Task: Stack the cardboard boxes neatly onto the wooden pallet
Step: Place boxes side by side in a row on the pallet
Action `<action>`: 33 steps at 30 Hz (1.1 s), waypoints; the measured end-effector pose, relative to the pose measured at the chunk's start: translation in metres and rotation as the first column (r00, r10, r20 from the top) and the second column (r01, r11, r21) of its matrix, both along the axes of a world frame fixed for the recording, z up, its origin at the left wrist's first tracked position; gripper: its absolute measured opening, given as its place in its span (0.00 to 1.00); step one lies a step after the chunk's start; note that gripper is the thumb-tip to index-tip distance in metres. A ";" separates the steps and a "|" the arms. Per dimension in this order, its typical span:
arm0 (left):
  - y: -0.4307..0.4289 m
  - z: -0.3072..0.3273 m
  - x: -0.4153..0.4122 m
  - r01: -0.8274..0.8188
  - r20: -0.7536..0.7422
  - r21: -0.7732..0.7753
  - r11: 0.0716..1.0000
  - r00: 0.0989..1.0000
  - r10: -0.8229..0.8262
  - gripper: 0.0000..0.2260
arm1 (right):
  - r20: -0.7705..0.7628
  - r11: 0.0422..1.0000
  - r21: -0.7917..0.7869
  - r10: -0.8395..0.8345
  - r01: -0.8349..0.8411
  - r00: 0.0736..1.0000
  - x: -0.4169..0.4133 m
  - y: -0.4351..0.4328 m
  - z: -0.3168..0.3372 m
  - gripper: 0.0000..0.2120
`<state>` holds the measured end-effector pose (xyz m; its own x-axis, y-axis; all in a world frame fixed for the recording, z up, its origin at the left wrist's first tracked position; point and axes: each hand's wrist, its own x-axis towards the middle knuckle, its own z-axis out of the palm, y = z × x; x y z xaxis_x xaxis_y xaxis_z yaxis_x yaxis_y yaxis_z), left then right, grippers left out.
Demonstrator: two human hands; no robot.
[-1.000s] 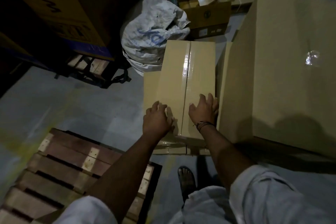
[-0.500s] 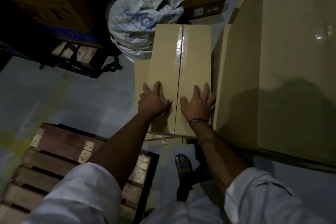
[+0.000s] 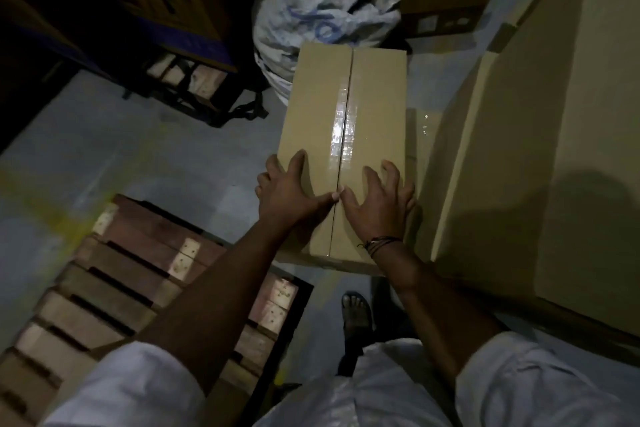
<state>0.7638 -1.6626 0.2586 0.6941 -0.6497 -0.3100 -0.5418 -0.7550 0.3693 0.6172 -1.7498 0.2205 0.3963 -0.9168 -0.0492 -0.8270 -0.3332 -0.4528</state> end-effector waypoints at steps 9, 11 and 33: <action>0.115 0.020 0.010 -0.302 0.012 -0.072 0.950 0.953 0.304 0.51 | 0.039 0.950 -0.087 0.304 -0.300 0.952 0.053 0.065 0.016 0.27; 0.149 0.021 0.008 -0.376 0.012 -0.110 0.920 0.925 0.379 0.51 | 0.050 0.917 -0.100 0.392 -0.386 0.918 0.063 0.088 0.018 0.27; 0.450 -0.065 -0.118 -0.830 -0.197 0.070 0.553 0.532 0.823 0.56 | -0.066 0.422 -0.023 0.904 -0.906 0.422 0.052 0.338 -0.072 0.21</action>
<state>0.6454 -1.2124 0.1936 0.8570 0.1731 -0.4853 0.4000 -0.8172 0.4150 0.6691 -1.4118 0.1490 0.9980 -0.0318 -0.0543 -0.0505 -0.9196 -0.3896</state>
